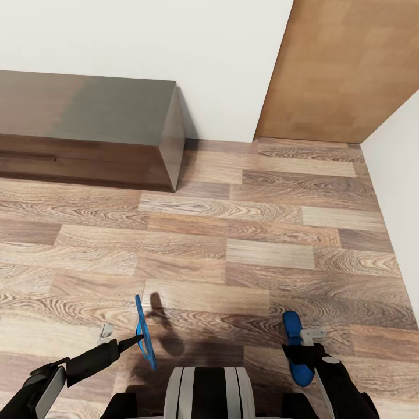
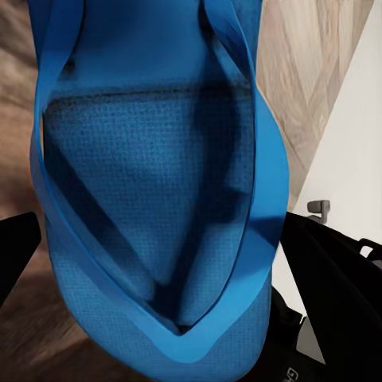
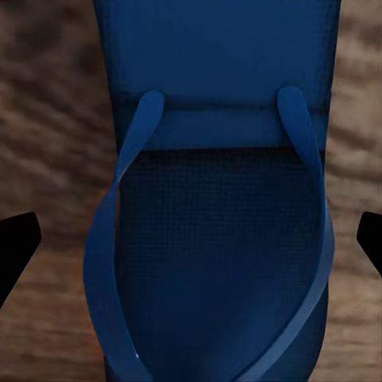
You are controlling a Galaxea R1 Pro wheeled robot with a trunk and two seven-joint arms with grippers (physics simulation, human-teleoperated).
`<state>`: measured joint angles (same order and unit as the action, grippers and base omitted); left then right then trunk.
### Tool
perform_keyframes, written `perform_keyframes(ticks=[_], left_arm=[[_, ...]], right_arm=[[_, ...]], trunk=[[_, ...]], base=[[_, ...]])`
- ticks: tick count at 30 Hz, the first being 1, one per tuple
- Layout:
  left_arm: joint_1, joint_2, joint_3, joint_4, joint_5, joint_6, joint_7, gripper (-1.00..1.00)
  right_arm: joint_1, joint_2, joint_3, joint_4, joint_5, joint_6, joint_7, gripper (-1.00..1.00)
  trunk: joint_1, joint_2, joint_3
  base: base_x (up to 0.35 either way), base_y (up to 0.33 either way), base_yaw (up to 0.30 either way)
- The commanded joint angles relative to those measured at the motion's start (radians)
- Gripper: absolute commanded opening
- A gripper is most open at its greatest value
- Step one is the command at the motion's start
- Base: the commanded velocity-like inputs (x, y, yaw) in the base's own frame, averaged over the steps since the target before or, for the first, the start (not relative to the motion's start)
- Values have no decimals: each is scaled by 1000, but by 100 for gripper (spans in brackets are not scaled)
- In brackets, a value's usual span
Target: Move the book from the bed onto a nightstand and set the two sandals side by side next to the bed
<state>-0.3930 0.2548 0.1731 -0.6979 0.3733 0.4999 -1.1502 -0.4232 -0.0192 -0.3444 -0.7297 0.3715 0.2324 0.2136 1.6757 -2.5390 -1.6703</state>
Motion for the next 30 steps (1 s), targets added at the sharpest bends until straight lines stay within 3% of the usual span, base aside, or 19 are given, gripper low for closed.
perform_keyframes(ticks=[1, 2, 22, 30], left_arm=[[0, 0, 0, 0, 4, 9, -2, -100], [0, 0, 0, 0, 4, 9, -2, -100], [0, 1, 2, 0, 4, 9, -2, -100], [0, 1, 1, 0, 4, 11, -2, -100]], right_arm=[[0, 1, -4, -2, 11, 4, 9, 100], [0, 0, -4, -3, 10, 4, 10, -100], [-1, -3, -5, -5, 10, 10, 10, -100], [0, -2, -5, -5, 10, 10, 10, -100]], trunk=[[0, 0, 0], [0, 0, 0], [0, 0, 0], [-1, 1, 11]], base=[[0, 0, 0], [0, 0, 0], [0, 0, 0], [0, 0, 0]])
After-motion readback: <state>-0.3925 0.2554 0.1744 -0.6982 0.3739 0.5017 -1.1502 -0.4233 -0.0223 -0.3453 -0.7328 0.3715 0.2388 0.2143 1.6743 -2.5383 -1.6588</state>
